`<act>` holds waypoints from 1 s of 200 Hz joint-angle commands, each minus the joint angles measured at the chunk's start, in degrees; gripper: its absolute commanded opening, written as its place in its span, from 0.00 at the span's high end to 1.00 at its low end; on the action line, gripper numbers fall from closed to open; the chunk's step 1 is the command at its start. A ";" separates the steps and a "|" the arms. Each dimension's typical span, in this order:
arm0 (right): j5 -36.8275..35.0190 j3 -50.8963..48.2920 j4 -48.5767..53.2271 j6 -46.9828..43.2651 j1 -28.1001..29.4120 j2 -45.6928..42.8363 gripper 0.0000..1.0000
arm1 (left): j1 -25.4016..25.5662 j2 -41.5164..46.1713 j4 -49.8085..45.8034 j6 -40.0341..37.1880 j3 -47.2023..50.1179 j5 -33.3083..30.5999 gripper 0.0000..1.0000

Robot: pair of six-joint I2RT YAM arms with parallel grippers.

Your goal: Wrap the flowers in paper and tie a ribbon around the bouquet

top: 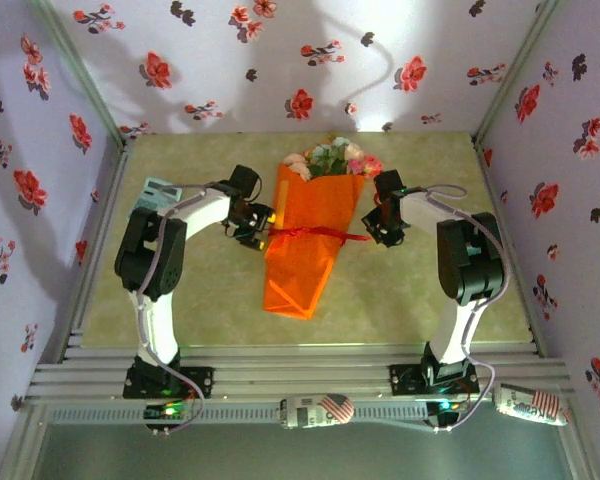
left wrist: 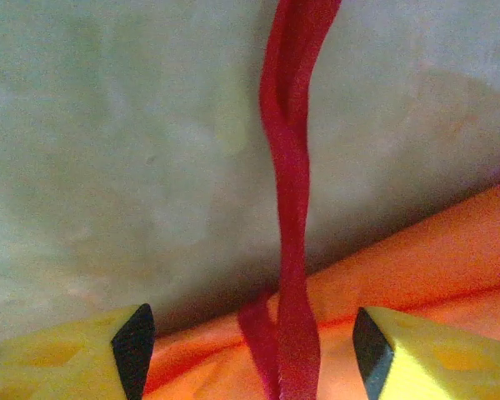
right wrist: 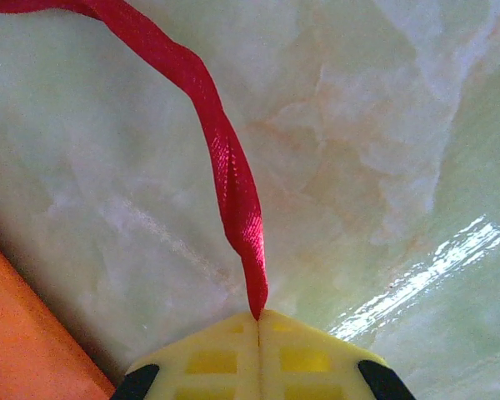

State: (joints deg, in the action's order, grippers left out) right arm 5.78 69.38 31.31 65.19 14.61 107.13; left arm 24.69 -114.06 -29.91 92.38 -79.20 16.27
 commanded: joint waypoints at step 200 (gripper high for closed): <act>0.33 4.19 3.26 1.41 -3.93 0.35 1.00 | -8.02 6.45 12.87 -2.63 4.92 4.89 1.00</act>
State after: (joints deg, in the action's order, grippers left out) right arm 3.84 71.68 32.49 62.92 10.02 106.41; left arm 14.46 -106.72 -20.64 89.08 -74.91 17.26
